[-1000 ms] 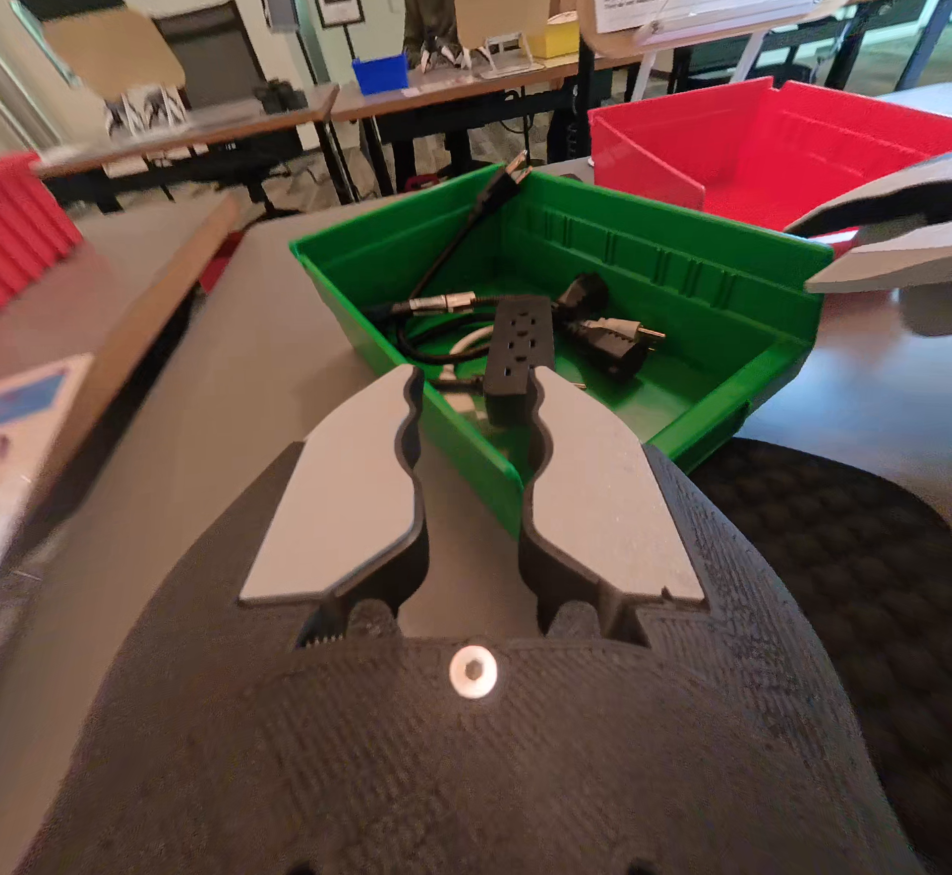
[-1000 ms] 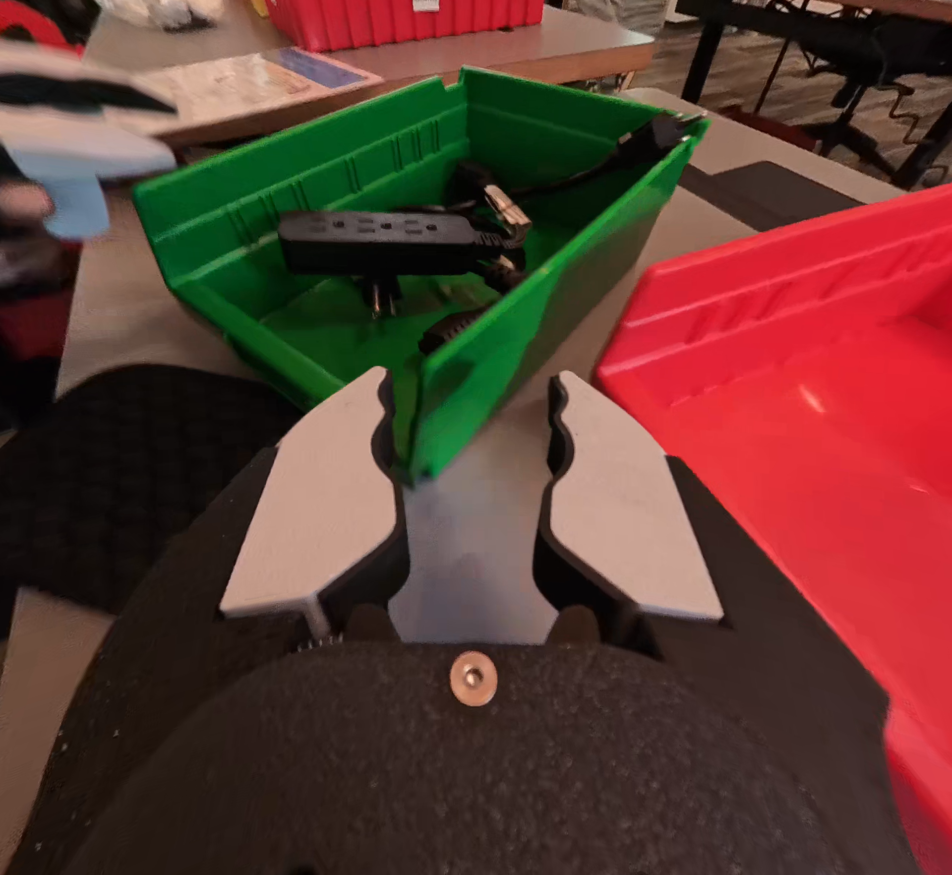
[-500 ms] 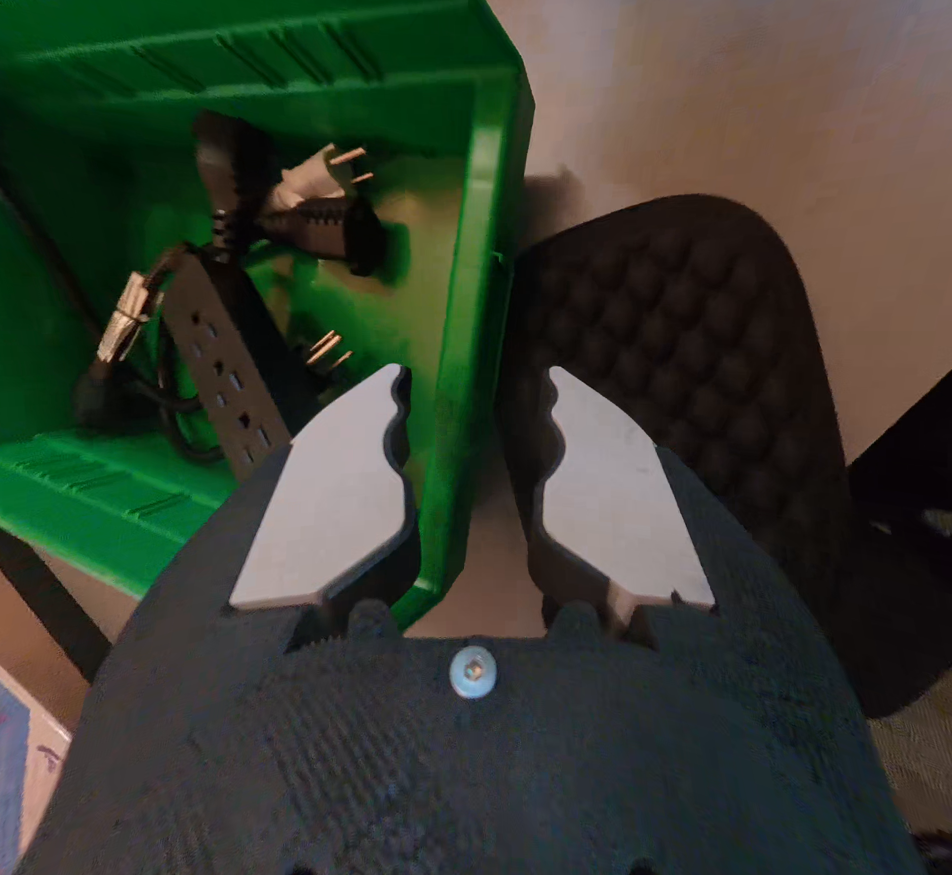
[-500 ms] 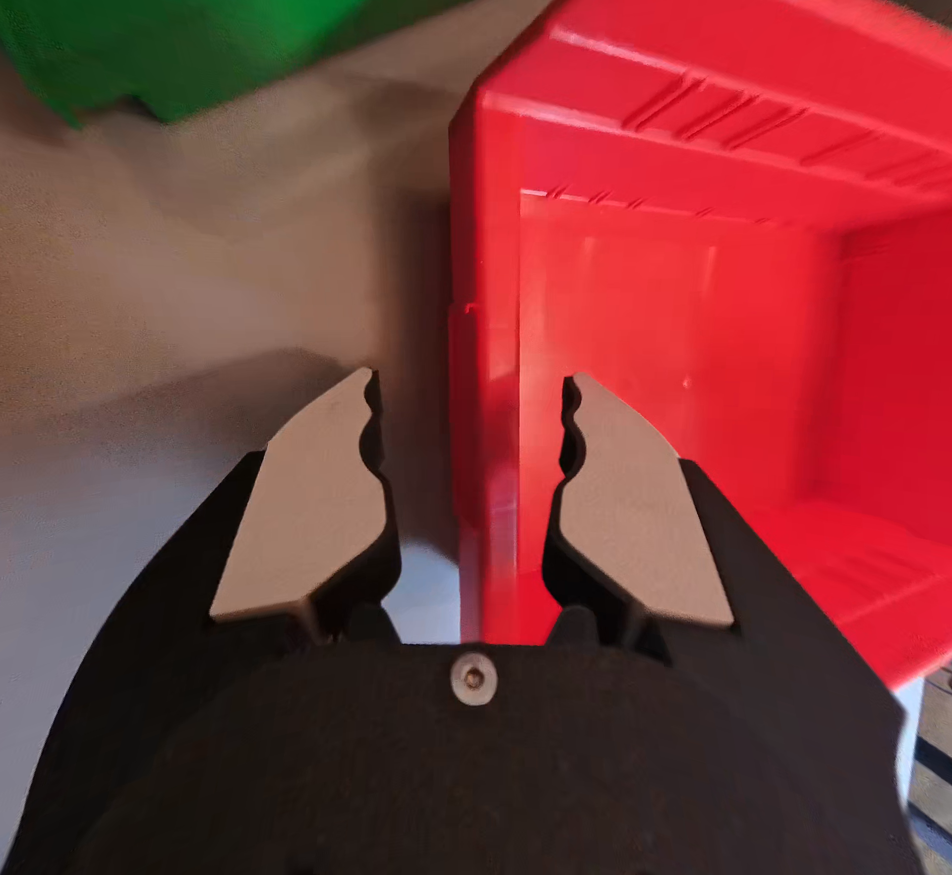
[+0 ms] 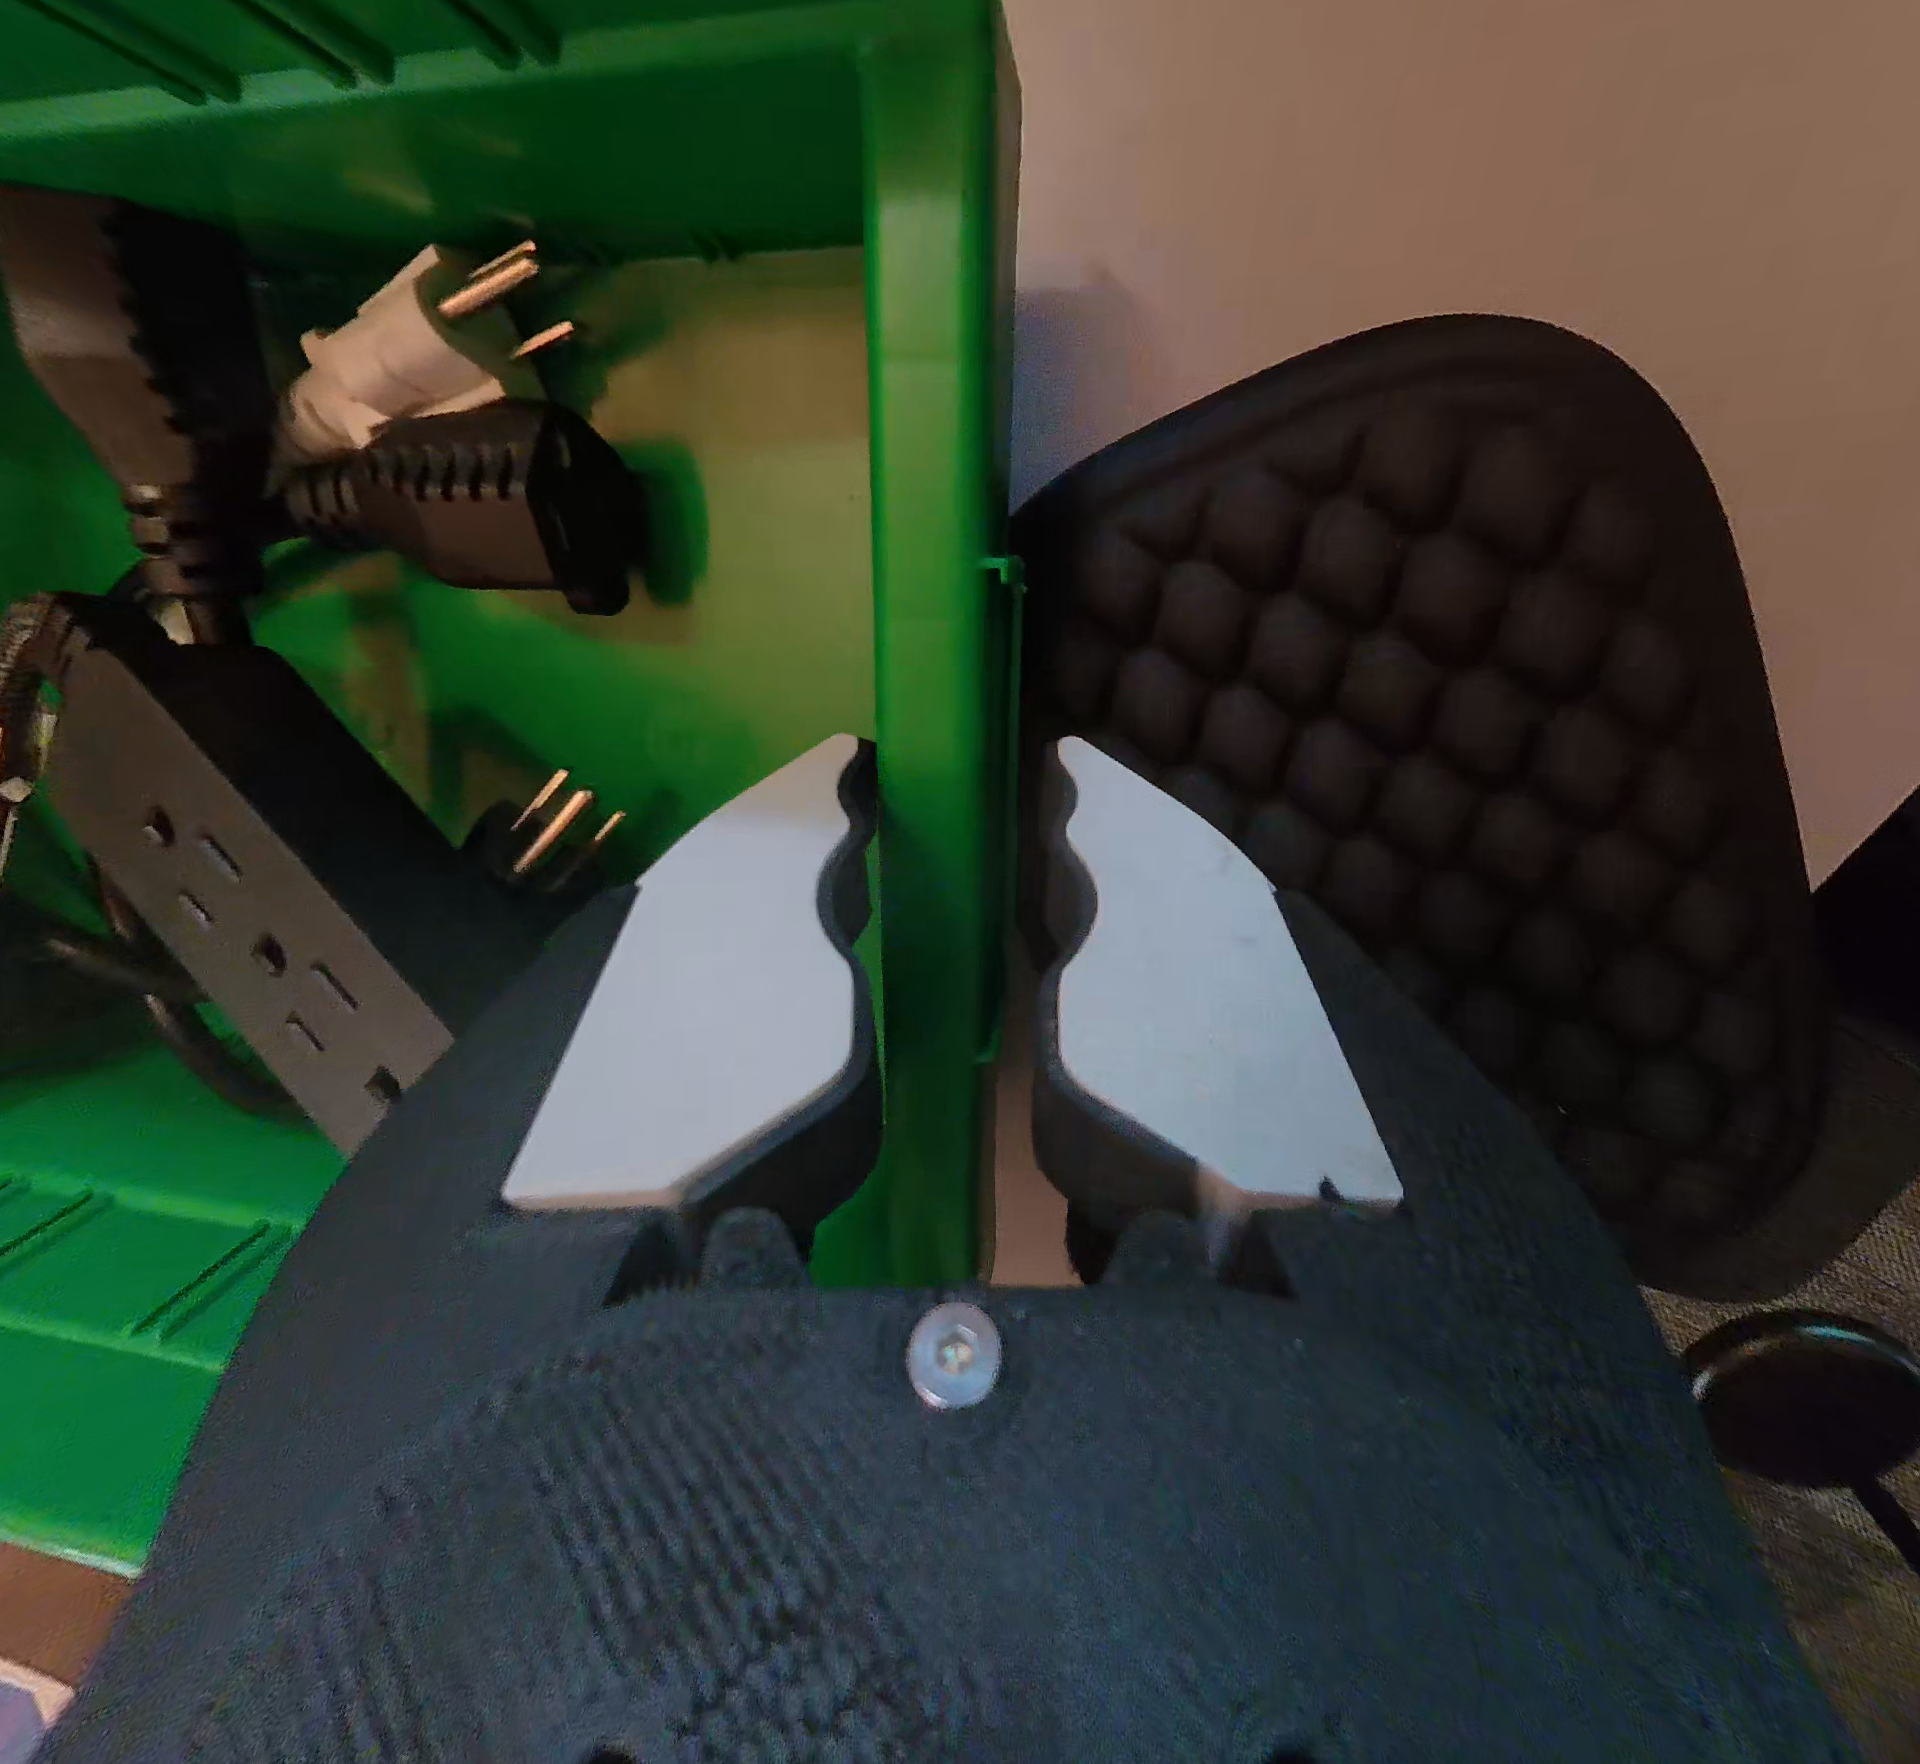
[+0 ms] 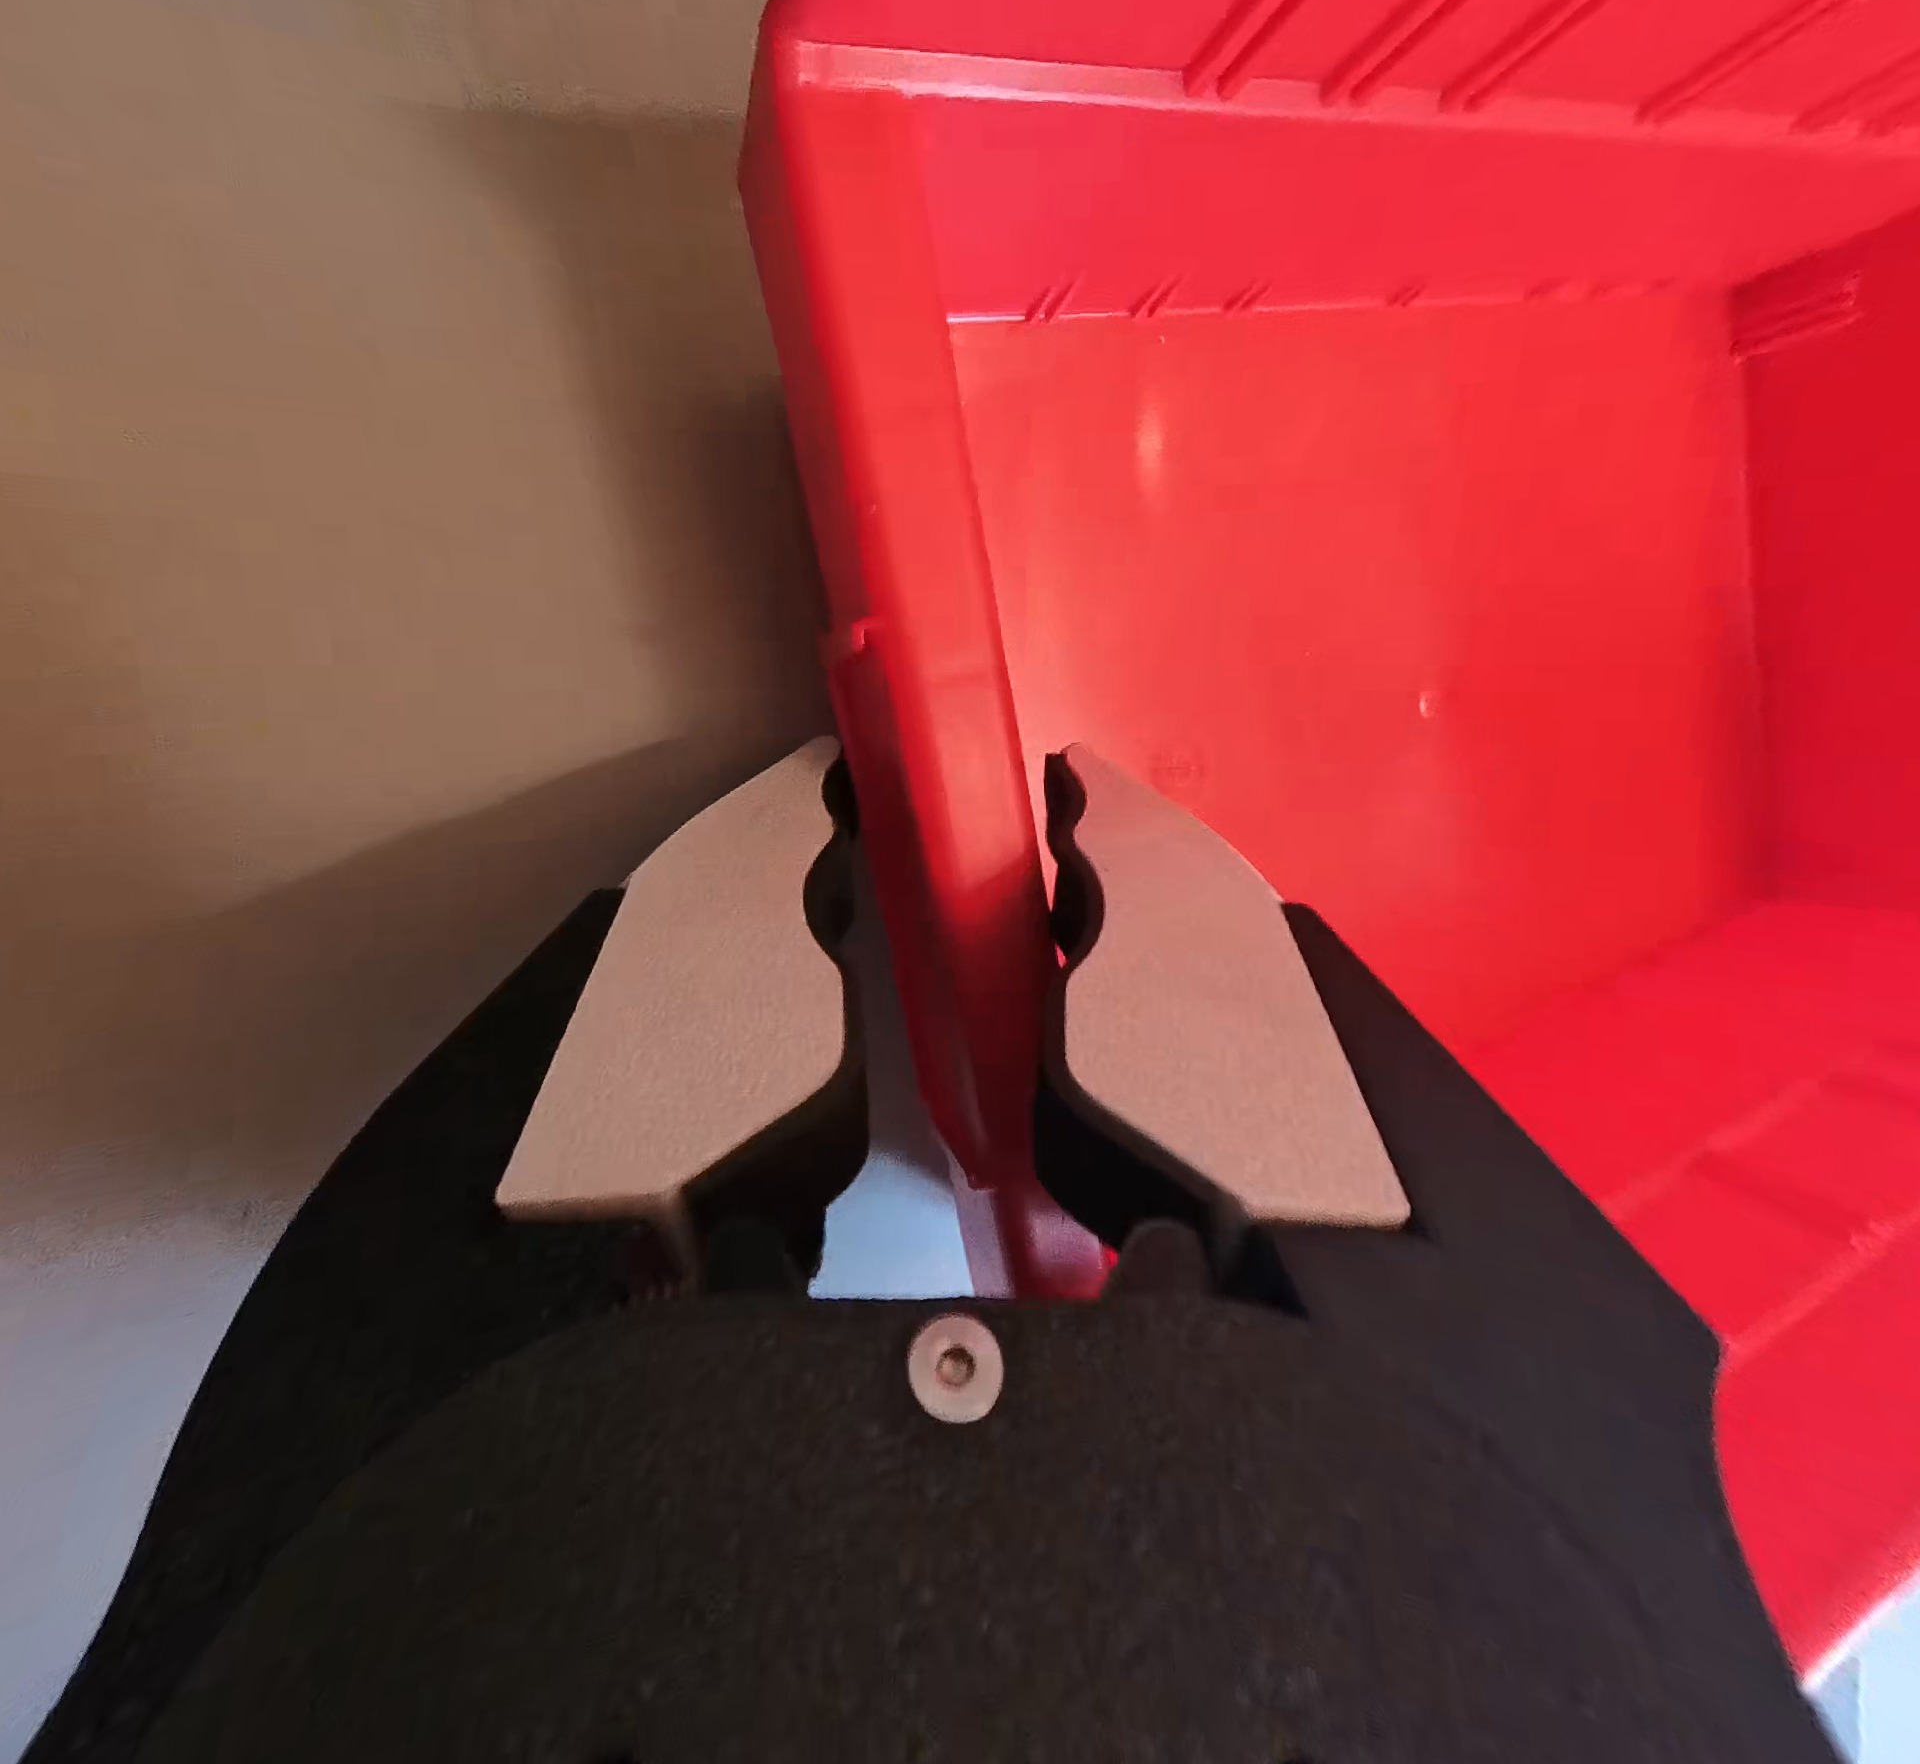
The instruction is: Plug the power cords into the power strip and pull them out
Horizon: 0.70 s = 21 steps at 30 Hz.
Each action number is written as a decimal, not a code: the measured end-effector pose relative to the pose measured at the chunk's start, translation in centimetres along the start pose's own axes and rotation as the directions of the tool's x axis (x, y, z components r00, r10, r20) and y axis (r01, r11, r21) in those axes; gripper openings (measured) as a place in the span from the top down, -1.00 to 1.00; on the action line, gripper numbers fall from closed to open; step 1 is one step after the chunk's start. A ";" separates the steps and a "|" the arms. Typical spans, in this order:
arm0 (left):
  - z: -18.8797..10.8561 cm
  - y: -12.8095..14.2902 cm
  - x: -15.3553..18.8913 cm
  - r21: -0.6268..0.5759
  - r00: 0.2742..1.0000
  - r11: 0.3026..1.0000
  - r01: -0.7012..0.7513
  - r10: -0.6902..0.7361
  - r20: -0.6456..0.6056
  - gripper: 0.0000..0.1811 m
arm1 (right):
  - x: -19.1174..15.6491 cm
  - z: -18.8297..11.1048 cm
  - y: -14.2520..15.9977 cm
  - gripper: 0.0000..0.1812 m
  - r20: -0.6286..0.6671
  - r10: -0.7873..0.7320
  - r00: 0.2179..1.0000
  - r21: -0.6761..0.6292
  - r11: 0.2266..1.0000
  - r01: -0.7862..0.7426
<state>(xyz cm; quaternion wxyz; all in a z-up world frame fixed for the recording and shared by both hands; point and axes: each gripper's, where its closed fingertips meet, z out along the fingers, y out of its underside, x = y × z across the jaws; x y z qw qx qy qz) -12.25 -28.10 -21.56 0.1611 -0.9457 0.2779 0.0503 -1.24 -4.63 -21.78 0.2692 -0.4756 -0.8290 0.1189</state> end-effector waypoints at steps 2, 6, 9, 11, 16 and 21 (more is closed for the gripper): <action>-0.1 0.0 0.0 0.010 1.000 1.000 -0.009 0.009 0.010 0.68 | -0.2 -1.2 1.7 0.62 -0.035 0.019 0.999 -0.004 1.000 -0.019; -0.4 -0.1 -0.1 0.031 1.000 1.000 0.000 0.000 -0.014 0.71 | -0.4 -3.7 5.7 0.61 -0.100 0.088 0.991 -0.024 0.996 -0.090; -0.3 0.1 -0.5 0.033 0.999 0.999 0.021 -0.020 -0.035 0.71 | 0.2 -5.8 9.1 0.60 -0.183 0.141 0.973 -0.051 0.987 -0.153; -0.2 0.1 -0.9 0.033 1.000 0.999 0.015 -0.015 -0.021 0.68 | 0.8 -6.9 11.5 0.60 -0.235 0.185 0.954 -0.070 0.976 -0.207; 0.3 -0.2 -1.6 0.034 1.000 0.999 -0.014 0.014 -0.012 0.70 | 2.9 -8.8 17.1 0.60 -0.358 0.246 0.901 -0.109 0.947 -0.302; 0.7 -0.5 -2.5 0.044 1.000 0.999 -0.025 0.025 -0.011 0.68 | 5.0 -9.5 20.6 0.60 -0.427 0.287 0.858 -0.129 0.919 -0.371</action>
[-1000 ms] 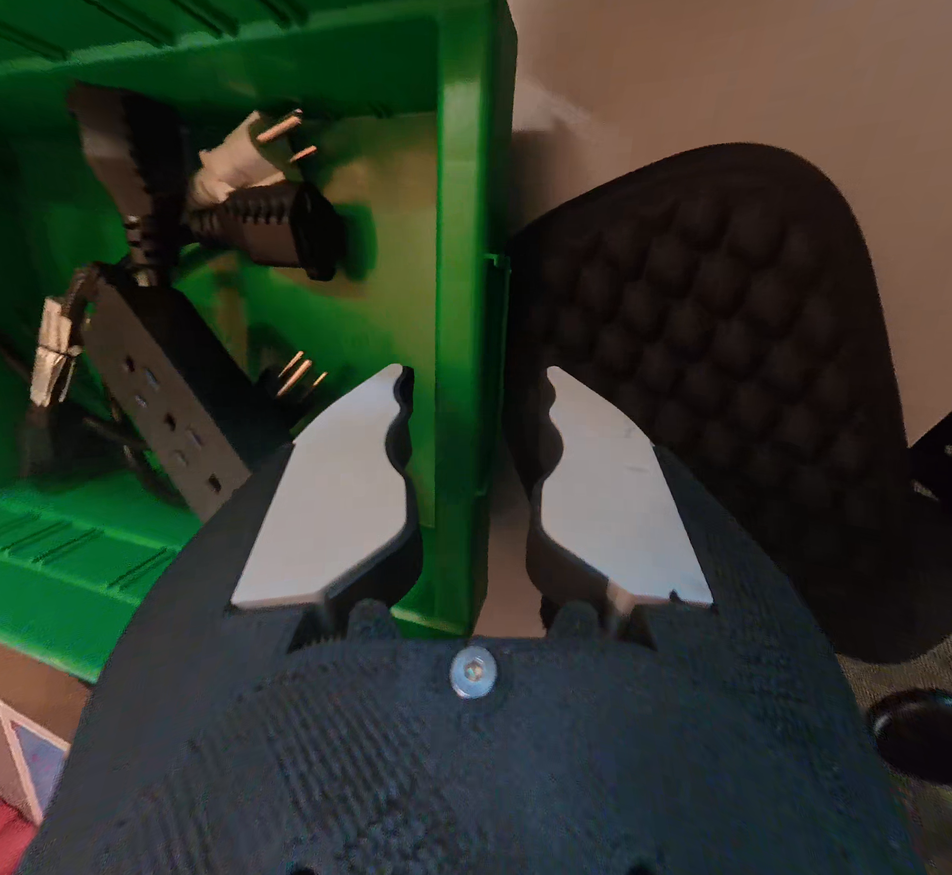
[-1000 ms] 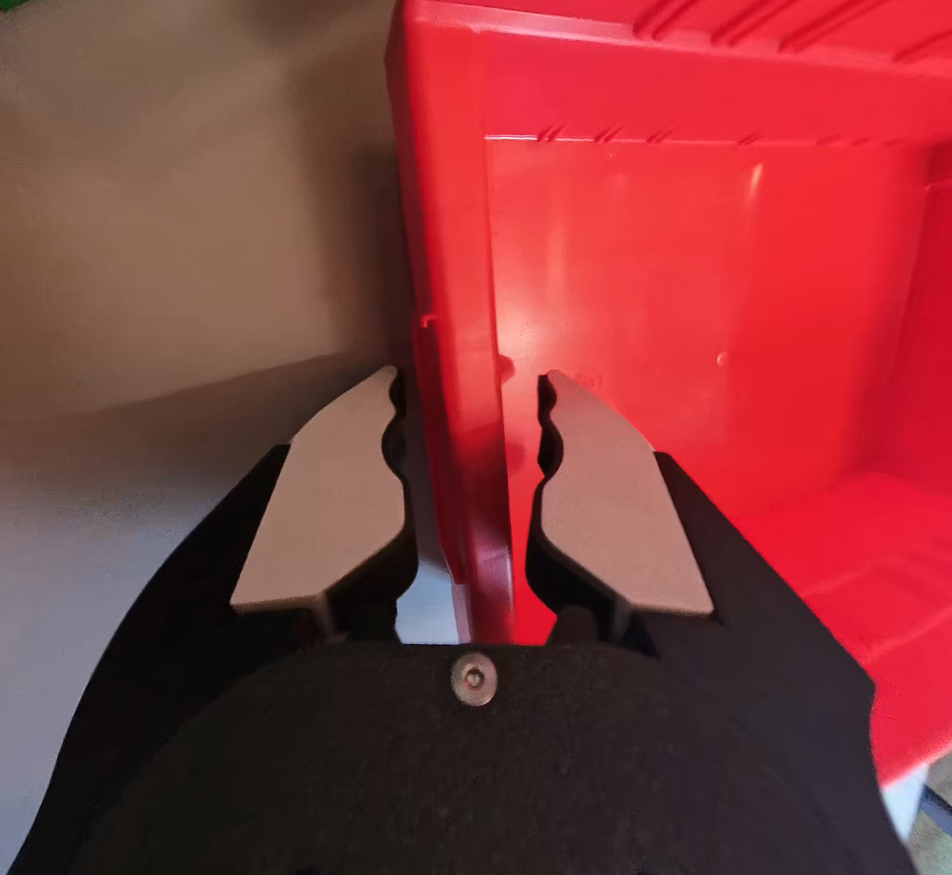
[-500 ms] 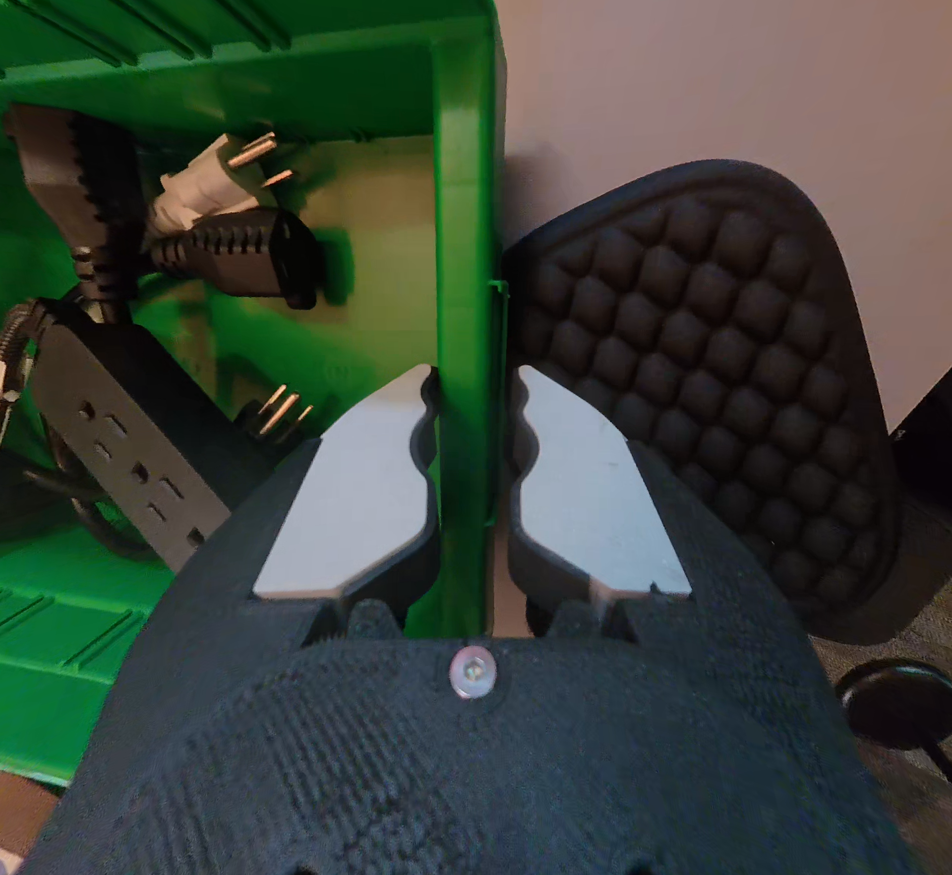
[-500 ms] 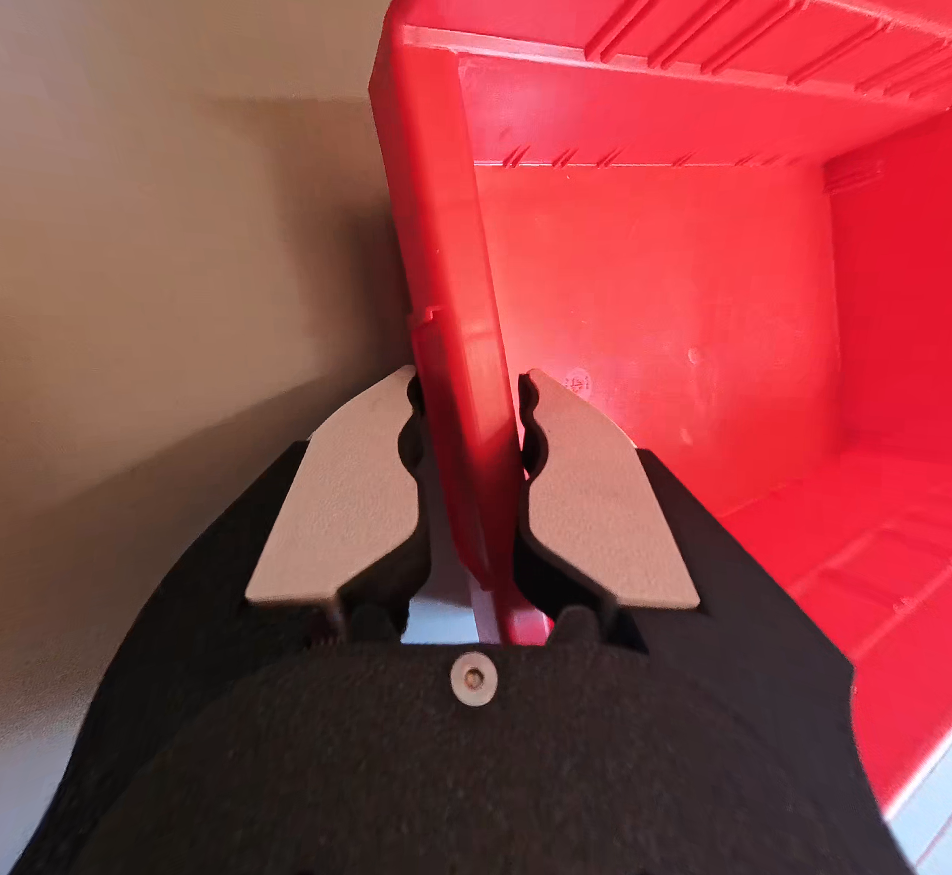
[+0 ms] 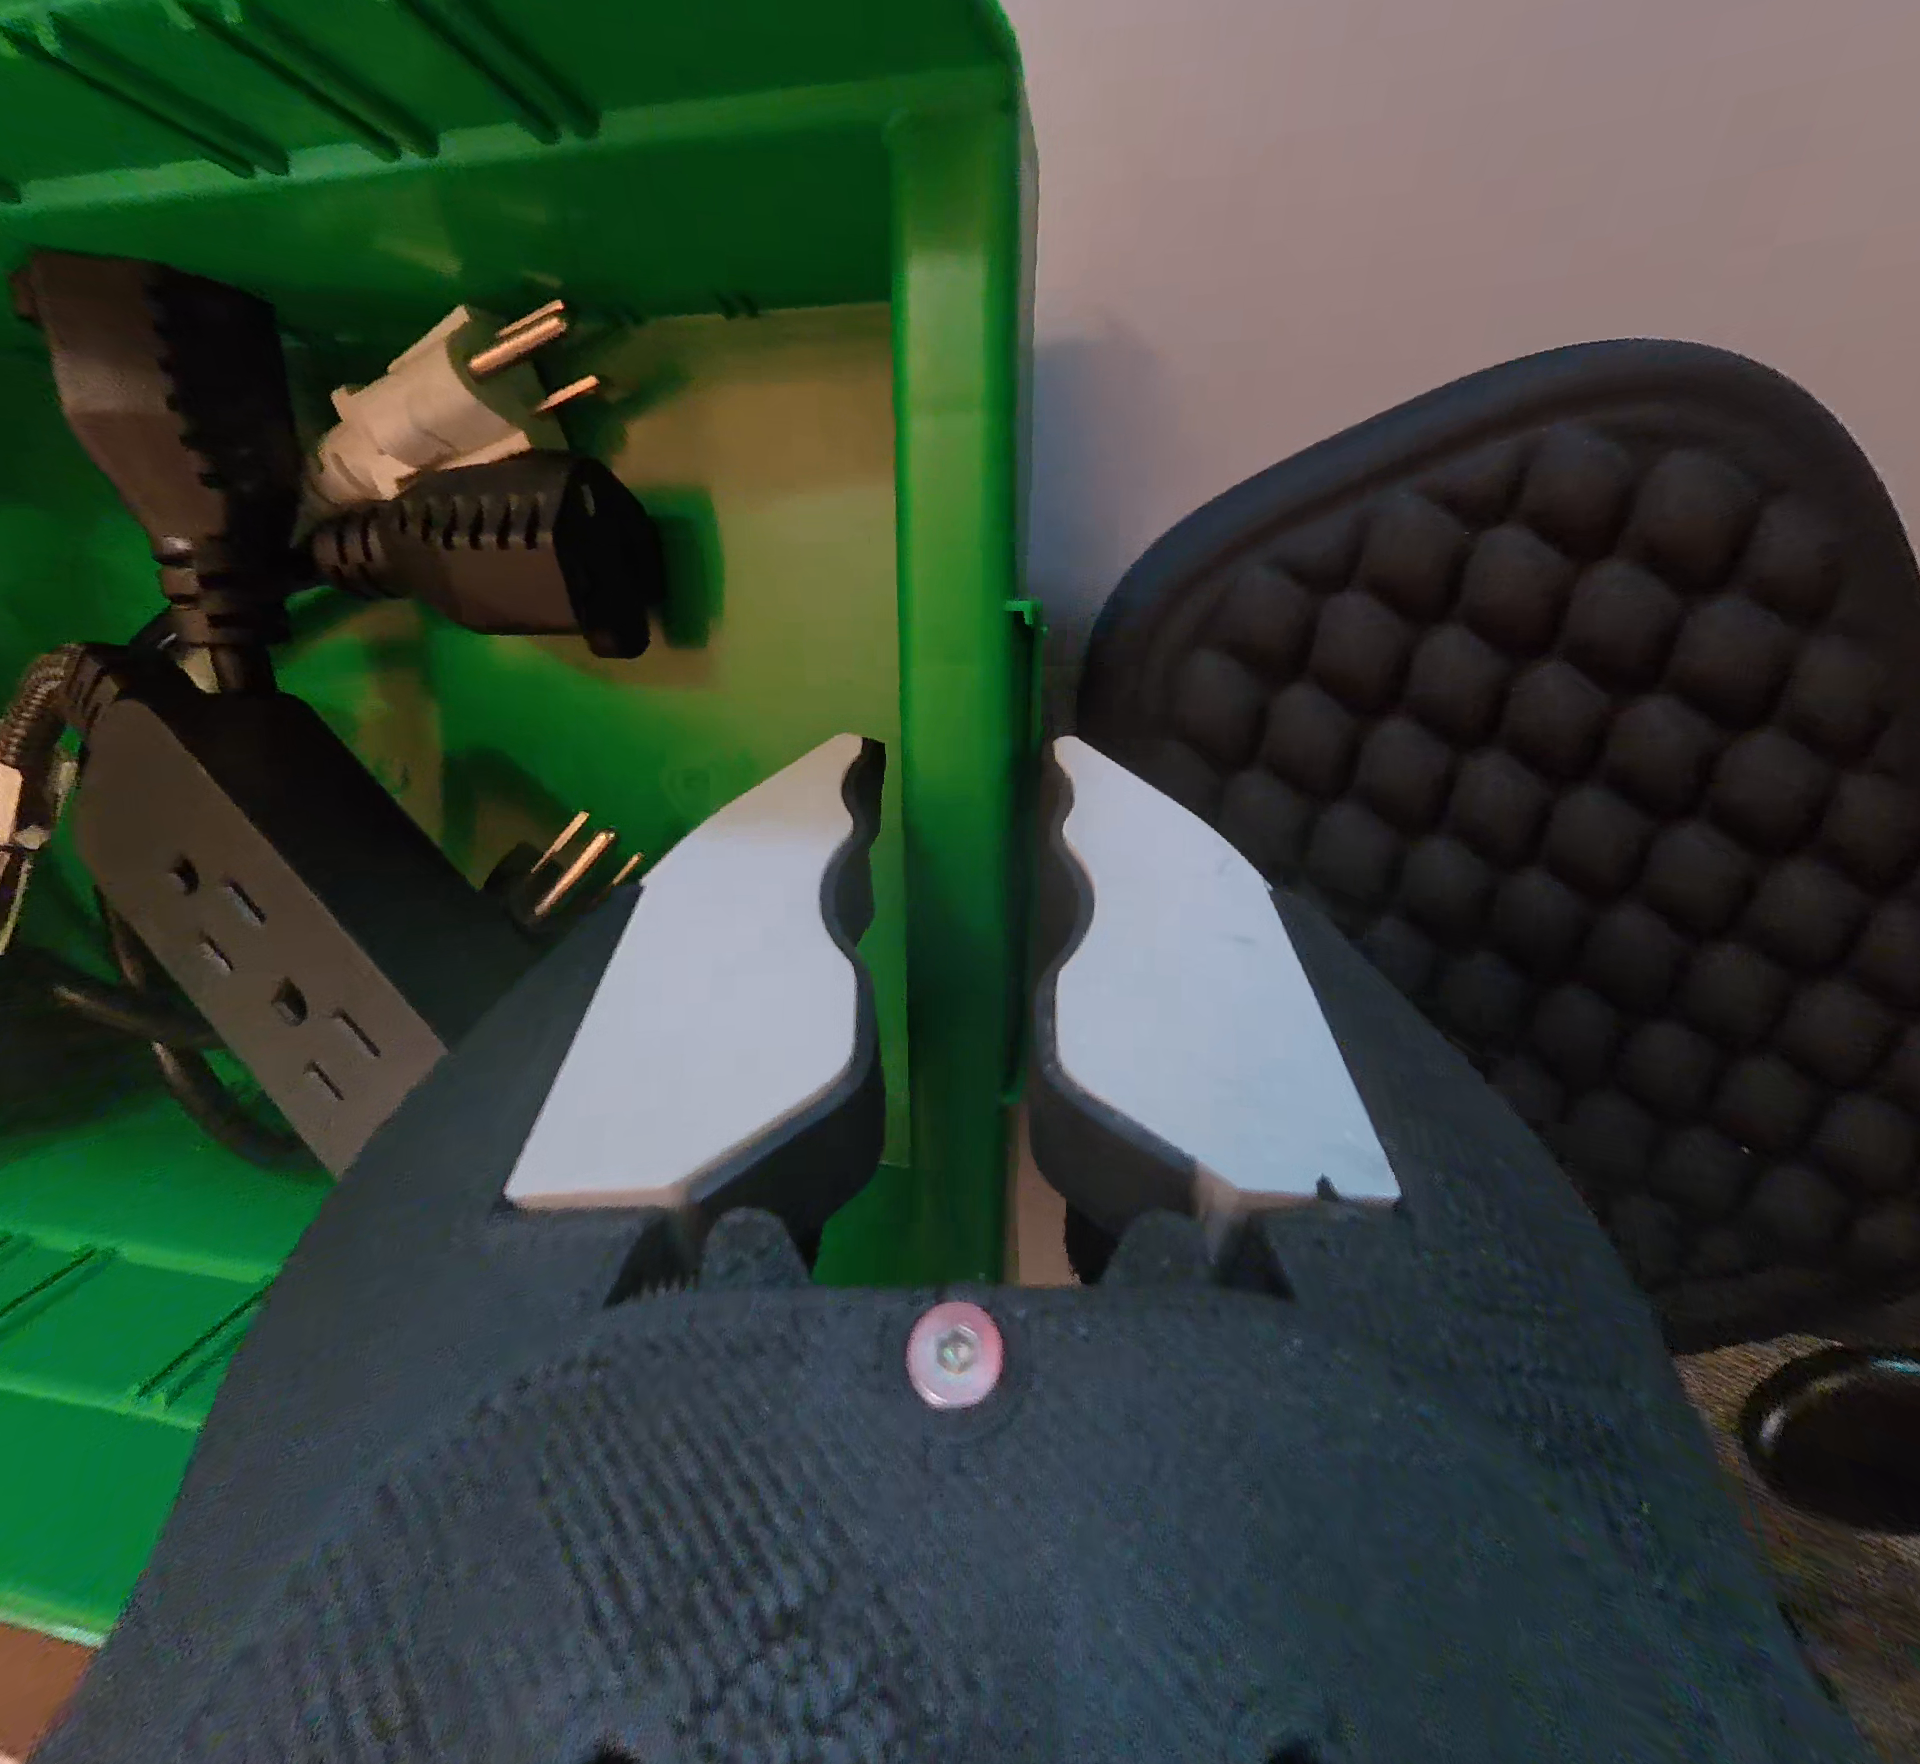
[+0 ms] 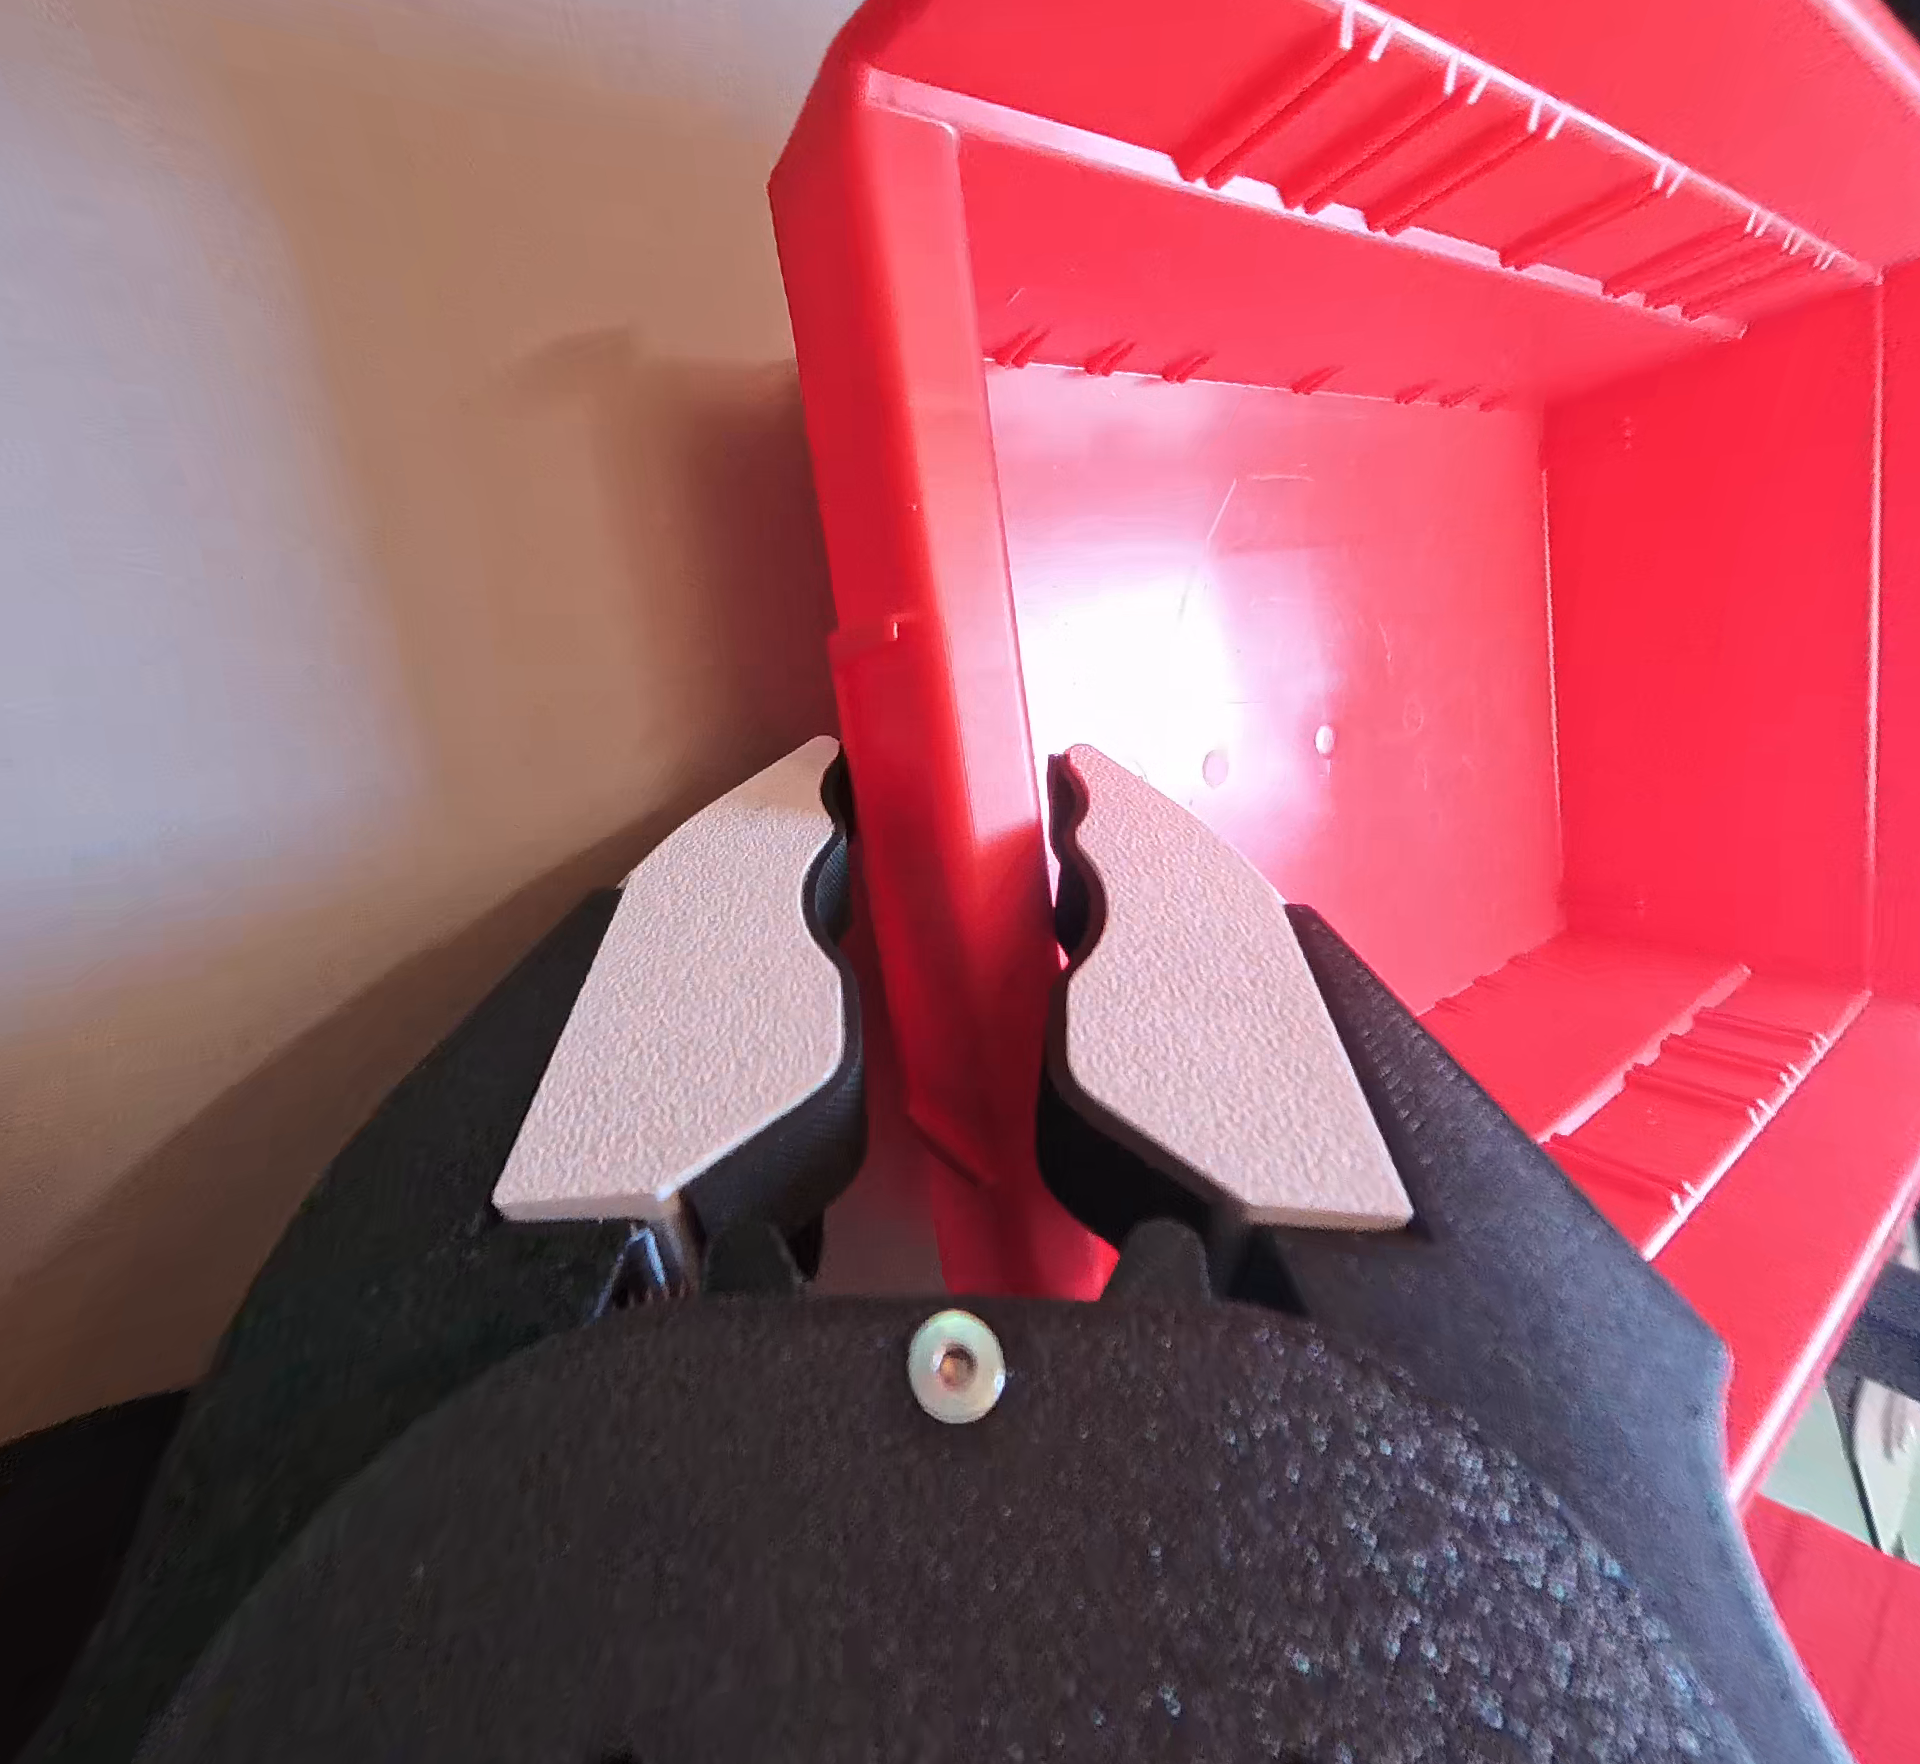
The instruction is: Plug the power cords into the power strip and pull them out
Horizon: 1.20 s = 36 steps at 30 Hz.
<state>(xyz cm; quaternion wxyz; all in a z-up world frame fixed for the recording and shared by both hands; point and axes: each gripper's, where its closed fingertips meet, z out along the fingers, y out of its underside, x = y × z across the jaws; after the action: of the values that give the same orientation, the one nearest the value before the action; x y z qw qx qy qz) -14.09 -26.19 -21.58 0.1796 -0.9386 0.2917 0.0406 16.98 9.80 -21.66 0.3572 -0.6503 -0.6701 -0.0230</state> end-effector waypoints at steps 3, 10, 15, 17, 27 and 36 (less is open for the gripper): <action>0.2 -0.1 -0.8 0.002 1.000 1.000 -0.019 0.019 -0.003 0.71 | 1.6 0.7 0.7 0.61 -0.034 -0.002 0.999 -0.014 1.000 0.002; 1.1 -0.6 -4.3 0.005 1.000 1.000 -0.023 0.023 0.010 0.73 | 4.3 1.1 0.1 0.48 -0.028 0.079 0.996 0.077 0.994 -0.077; 1.8 -1.5 -6.9 0.010 0.998 0.999 -0.046 0.045 0.048 0.72 | 2.0 -2.8 -5.6 0.46 0.259 0.202 0.944 0.358 0.888 -0.288; 2.2 -1.9 -8.1 0.017 0.997 0.999 -0.052 0.050 0.063 0.72 | 1.6 -3.8 -7.2 0.46 0.299 0.199 0.933 0.438 0.840 -0.319; 0.3 -4.6 -11.8 0.181 0.985 0.983 -0.028 -0.004 0.173 0.60 | 1.5 -3.2 -8.3 0.52 0.306 0.269 0.913 0.591 0.698 -0.404; -5.2 -2.5 -19.7 0.420 0.829 0.862 0.285 -0.441 0.343 0.58 | 4.1 -6.2 -8.5 0.53 0.299 0.368 0.881 0.708 0.533 -0.463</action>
<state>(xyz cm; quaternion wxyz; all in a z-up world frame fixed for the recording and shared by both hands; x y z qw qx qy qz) -29.08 -15.62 -12.41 0.4080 -0.8973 0.0607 0.1571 12.60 8.95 -11.24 0.5531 -0.5785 -0.4607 0.3836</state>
